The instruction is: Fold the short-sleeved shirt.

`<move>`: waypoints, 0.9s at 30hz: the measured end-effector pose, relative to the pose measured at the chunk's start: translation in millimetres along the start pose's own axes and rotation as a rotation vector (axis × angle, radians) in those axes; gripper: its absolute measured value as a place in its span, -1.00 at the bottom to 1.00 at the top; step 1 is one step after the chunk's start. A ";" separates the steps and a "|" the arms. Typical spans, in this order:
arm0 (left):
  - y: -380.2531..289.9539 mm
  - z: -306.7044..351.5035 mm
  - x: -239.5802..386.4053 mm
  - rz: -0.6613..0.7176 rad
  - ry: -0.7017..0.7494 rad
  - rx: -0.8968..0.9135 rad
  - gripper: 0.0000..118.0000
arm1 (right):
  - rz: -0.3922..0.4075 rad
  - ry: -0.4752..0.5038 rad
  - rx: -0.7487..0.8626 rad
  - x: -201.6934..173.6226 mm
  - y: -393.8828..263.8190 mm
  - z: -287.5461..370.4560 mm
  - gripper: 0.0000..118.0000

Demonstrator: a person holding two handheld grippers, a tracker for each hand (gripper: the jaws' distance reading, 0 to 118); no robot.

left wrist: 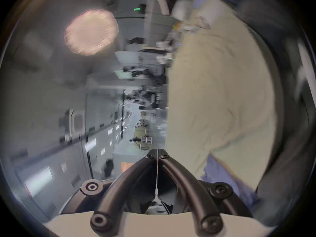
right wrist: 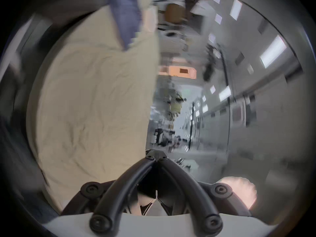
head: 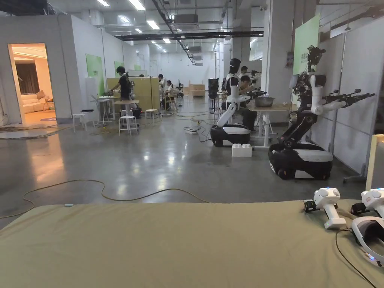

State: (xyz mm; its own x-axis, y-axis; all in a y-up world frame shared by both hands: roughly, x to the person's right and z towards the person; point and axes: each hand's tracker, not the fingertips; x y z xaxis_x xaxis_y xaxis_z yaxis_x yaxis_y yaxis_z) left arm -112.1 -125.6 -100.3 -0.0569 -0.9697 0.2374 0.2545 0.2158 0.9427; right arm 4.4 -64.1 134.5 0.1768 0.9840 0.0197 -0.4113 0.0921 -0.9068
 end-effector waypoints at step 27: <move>19.2 46.7 -166.7 1.353 0.075 0.172 -1.00 | -1.541 -0.181 0.105 62.5 -40.4 19.6 -1.00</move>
State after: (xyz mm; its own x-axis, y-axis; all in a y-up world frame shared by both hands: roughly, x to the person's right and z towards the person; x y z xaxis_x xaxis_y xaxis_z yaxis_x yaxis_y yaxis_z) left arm -142.7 45.6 -110.8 0.1923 0.0065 0.9813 -0.0539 0.9985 0.0040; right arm 14.5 -3.4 180.6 0.3690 -0.0643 0.9272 -0.0005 0.9976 0.0694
